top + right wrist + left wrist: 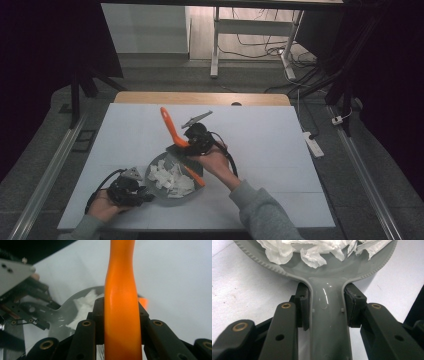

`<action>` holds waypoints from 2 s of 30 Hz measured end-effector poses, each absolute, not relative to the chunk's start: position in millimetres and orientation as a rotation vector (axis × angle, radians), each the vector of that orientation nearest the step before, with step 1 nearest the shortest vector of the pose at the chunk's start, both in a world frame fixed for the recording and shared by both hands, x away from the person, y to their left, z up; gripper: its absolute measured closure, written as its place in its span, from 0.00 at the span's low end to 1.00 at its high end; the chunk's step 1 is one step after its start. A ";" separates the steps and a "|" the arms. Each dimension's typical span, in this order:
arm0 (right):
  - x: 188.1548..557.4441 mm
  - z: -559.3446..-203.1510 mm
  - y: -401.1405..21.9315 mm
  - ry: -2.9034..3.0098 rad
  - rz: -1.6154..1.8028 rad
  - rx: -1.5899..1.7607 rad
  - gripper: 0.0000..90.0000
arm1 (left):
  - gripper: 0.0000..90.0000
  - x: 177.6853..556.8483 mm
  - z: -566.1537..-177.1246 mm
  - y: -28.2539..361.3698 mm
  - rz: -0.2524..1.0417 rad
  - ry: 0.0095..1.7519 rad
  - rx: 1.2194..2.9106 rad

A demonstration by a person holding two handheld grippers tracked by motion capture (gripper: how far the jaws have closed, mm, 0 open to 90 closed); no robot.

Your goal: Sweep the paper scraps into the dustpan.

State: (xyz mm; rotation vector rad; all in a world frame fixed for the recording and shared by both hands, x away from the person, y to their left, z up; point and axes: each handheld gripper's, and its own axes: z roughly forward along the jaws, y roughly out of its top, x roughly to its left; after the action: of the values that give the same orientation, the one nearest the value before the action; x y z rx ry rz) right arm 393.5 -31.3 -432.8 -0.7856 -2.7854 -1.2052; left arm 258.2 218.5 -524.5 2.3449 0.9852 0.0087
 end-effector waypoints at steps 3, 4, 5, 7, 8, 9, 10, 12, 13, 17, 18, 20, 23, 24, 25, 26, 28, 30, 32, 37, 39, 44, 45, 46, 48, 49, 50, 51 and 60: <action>397.9 -425.9 -46.4 -2.790 -1.232 -0.831 0.78 | 0.69 258.2 -524.5 218.4 0.007 0.986 2.345; 399.4 -425.2 -50.3 -2.788 -1.233 -0.839 0.78 | 0.69 258.2 -524.5 218.4 0.007 0.986 2.345; 400.6 -425.1 -53.5 -2.785 -1.235 -0.848 0.78 | 0.69 258.2 -524.5 218.4 0.007 0.987 2.345; 401.6 -426.2 -58.5 -2.779 -1.235 -0.857 0.78 | 0.69 258.0 -524.6 218.4 0.008 0.987 2.344; 401.9 -426.9 -60.7 -2.777 -1.230 -0.860 0.78 | 0.69 258.0 -524.6 218.4 0.008 0.987 2.344; 402.3 -428.0 -62.9 -2.777 -1.227 -0.861 0.78 | 0.69 257.9 -524.6 218.4 0.009 0.988 2.344; 402.7 -429.2 -65.4 -2.776 -1.228 -0.866 0.78 | 0.69 257.9 -524.6 218.5 0.010 0.987 2.342; 403.8 -431.5 -71.2 -2.762 -1.229 -0.879 0.78 | 0.69 257.7 -524.2 218.7 0.011 0.988 2.336; 404.2 -432.3 -74.6 -2.757 -1.233 -0.889 0.78 | 0.69 257.6 -524.1 218.7 0.012 0.988 2.335; 405.1 -432.8 -88.9 -2.748 -1.252 -0.929 0.78 | 0.69 257.4 -524.0 218.8 0.013 0.989 2.333; 405.2 -432.3 -92.3 -2.745 -1.260 -0.939 0.78 | 0.69 257.5 -524.0 218.9 0.012 0.988 2.333; 405.1 -431.6 -98.9 -2.737 -1.271 -0.958 0.78 | 0.69 257.4 -523.7 219.0 0.012 0.987 2.328; 404.4 -430.9 -107.5 -2.730 -1.284 -0.980 0.78 | 0.69 256.9 -523.3 219.2 0.020 0.989 2.322; 404.2 -430.9 -109.6 -2.728 -1.289 -0.986 0.78 | 0.69 256.9 -522.9 219.6 0.023 0.993 2.318; 403.8 -431.1 -113.3 -2.728 -1.293 -0.996 0.78 | 0.69 257.0 -522.8 220.0 0.028 0.997 2.317; 403.4 -431.3 -116.3 -2.727 -1.296 -1.004 0.78 | 0.69 257.0 -522.9 220.5 0.032 1.003 2.312; 402.3 -432.3 -122.3 -2.720 -1.303 -1.020 0.78 | 0.69 256.8 -522.6 221.3 0.042 1.013 2.303; 400.8 -433.7 -128.0 -2.717 -1.310 -1.033 0.78 | 0.69 256.6 -521.5 222.0 0.057 1.020 2.291; 398.8 -435.0 -133.4 -2.714 -1.314 -1.044 0.78 | 0.69 256.4 -520.4 222.7 0.070 1.025 2.280; 393.7 -439.2 -145.8 -2.711 -1.318 -1.067 0.78 | 0.69 256.1 -517.3 226.6 0.109 1.066 2.238; 391.3 -440.8 -151.6 -2.715 -1.323 -1.072 0.78 | 0.69 256.5 -515.6 230.8 0.110 1.094 2.195; 385.6 -443.9 -163.4 -2.704 -1.330 -1.089 0.78 | 0.69 254.6 -511.5 238.9 0.157 1.151 2.121; 384.6 -444.8 -165.7 -2.703 -1.331 -1.090 0.78 | 0.69 253.9 -510.5 239.8 0.162 1.157 2.109; 383.3 -445.6 -167.9 -2.698 -1.331 -1.096 0.78 | 0.69 253.3 -509.7 240.3 0.171 1.164 2.095; 381.0 -447.8 -172.3 -2.692 -1.334 -1.099 0.78 | 0.69 252.2 -508.1 241.6 0.189 1.184 2.071; 379.8 -448.6 -174.5 -2.690 -1.333 -1.098 0.78 | 0.69 252.2 -507.5 242.2 0.197 1.197 2.059; 378.4 -449.5 -176.6 -2.688 -1.338 -1.100 0.78 | 0.69 252.1 -507.1 242.8 0.203 1.211 2.048; 376.8 -450.3 -178.7 -2.684 -1.343 -1.103 0.78 | 0.69 252.1 -506.7 243.7 0.213 1.221 2.040; 364.8 -455.1 -195.6 -2.679 -1.340 -1.103 0.78 | 0.69 250.8 -504.8 248.6 0.250 1.300 1.978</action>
State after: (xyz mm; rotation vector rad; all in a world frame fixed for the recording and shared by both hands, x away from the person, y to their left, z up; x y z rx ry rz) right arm 364.8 -195.6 -455.1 -1.1032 -2.6785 -1.3396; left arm 250.8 248.6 -504.8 1.9778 1.3002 0.2497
